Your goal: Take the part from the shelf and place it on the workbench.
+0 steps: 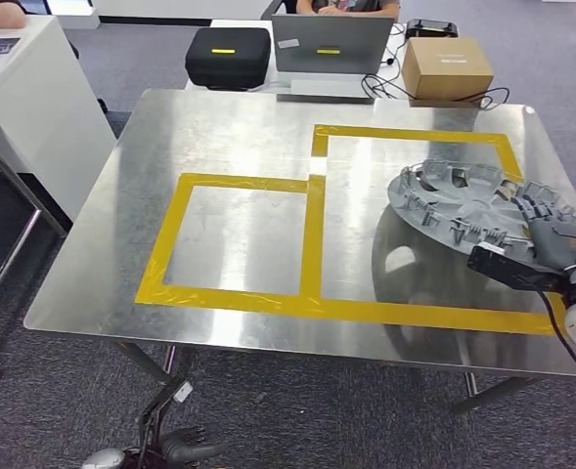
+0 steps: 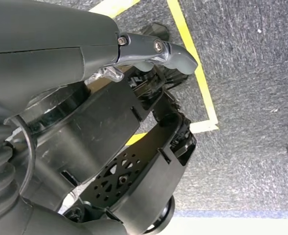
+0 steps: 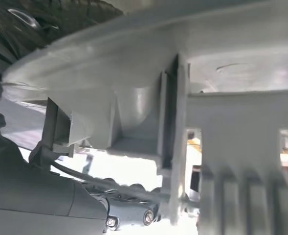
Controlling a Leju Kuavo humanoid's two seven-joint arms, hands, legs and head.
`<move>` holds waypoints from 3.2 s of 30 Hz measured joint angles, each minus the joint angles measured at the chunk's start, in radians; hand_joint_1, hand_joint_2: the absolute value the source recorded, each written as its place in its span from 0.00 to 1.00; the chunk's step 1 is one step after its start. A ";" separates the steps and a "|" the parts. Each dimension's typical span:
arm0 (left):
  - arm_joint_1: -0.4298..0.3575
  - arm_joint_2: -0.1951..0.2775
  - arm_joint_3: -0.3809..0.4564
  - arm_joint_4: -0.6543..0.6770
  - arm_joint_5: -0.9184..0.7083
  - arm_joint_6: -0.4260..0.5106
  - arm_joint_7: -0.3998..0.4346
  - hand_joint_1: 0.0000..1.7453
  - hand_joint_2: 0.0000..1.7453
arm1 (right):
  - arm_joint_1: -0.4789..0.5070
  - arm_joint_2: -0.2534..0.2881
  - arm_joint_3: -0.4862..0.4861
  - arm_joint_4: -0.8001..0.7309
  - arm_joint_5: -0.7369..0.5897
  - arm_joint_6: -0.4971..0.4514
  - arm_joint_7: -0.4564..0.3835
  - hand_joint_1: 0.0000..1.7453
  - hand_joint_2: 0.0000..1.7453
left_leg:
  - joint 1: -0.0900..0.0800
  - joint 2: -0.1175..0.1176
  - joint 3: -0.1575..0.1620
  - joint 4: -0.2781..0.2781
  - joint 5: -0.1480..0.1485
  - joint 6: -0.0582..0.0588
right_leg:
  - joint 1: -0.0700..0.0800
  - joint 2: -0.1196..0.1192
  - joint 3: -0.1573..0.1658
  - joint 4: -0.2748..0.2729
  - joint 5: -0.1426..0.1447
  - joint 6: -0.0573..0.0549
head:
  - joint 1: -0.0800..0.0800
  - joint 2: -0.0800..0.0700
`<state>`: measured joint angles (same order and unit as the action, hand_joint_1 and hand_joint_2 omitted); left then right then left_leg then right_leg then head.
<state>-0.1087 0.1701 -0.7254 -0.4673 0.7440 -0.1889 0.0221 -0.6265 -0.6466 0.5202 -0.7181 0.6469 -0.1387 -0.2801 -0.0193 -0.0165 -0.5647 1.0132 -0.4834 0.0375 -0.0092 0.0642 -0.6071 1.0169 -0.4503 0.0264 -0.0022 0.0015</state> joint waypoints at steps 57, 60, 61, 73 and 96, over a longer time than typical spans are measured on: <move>0.006 0.001 0.001 -0.041 -0.003 0.053 0.014 0.00 1.00 | 0.159 0.189 -0.277 -0.093 -0.171 -0.279 -0.074 0.00 1.00 | 0.001 -0.003 -0.007 0.000 0.000 0.000 | 0.000 -0.003 -0.006 0.000 0.000 0.000 | 0.000 0.000; 0.009 0.001 0.000 -0.042 0.005 0.054 0.008 0.00 1.00 | 0.166 0.198 -0.293 -0.115 -0.266 -0.154 -0.055 0.00 1.00 | 0.001 -0.003 -0.007 0.000 0.000 0.000 | 0.000 -0.003 -0.007 0.000 0.000 0.000 | 0.000 0.000; 0.010 0.002 0.000 -0.042 0.007 0.054 0.007 0.00 1.00 | 0.167 0.200 -0.296 -0.121 -0.275 -0.141 -0.053 0.00 1.00 | 0.001 -0.003 -0.008 0.000 0.000 0.000 | 0.000 -0.003 -0.007 0.000 0.000 0.000 | 0.000 0.000; 0.012 0.003 -0.001 -0.042 0.010 0.053 0.004 0.00 1.00 | 0.171 0.209 -0.318 -0.144 -0.302 -0.105 -0.046 0.00 1.00 | 0.001 -0.003 -0.008 0.000 0.000 0.000 | 0.000 -0.003 -0.007 0.000 0.000 0.000 | 0.000 0.000; 0.001 0.019 -0.017 -0.011 0.045 0.000 -0.041 0.00 1.00 | 0.180 0.018 -0.167 -0.269 -0.380 0.368 0.059 0.00 1.00 | 0.000 -0.004 -0.009 0.000 0.000 0.000 | -0.001 -0.003 -0.008 0.000 0.000 0.000 | 0.000 0.000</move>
<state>-0.1073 0.1894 -0.7423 -0.4784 0.7893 -0.1887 -0.0190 -0.4465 -0.6290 0.3537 -0.9872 0.2673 0.2292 -0.2212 -0.0196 -0.0203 -0.5734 1.0135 -0.4829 0.0372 -0.0100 0.0609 -0.6148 1.0173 -0.4506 0.0260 -0.0022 0.0015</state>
